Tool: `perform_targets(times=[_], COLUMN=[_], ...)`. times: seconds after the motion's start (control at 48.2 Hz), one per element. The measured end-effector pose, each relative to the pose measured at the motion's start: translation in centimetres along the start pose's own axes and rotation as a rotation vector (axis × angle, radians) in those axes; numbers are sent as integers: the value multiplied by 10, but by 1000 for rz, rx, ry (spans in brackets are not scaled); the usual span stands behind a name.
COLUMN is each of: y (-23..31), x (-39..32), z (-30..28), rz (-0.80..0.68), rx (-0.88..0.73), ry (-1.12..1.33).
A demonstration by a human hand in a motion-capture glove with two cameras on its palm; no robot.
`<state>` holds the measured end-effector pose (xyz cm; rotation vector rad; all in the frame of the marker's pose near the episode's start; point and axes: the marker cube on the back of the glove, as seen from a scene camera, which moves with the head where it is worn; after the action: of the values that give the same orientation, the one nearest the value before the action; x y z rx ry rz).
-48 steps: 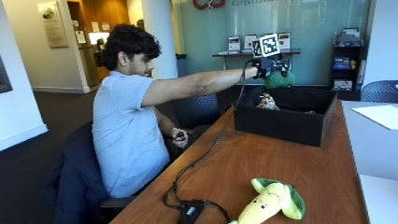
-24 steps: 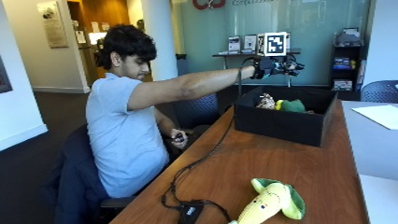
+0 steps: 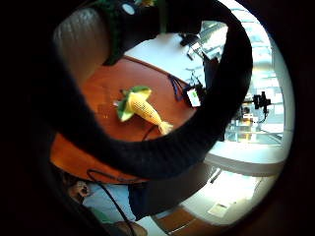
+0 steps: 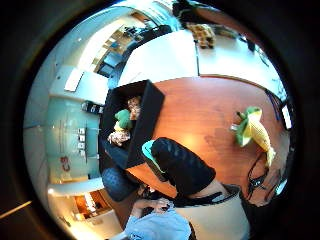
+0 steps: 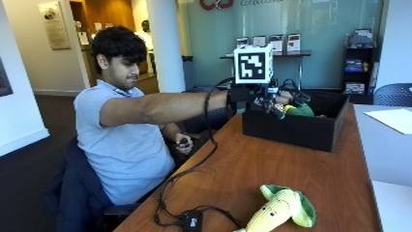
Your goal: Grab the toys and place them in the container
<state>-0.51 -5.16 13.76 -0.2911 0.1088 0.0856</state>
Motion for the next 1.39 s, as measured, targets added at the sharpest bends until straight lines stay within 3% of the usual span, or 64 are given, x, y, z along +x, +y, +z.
perform_targets(times=[0.208,0.54,0.644,0.81,1.101,1.391], y=[-12,-23,-28,-31,-30,-35], x=[80,118,122,128,117,63], z=[81,207,229,234,215,105], rz=[202,248,239,175,137,103], rx=[-122,-303,-213,-7,-50,101], ry=[-28,7,35,75,76,37])
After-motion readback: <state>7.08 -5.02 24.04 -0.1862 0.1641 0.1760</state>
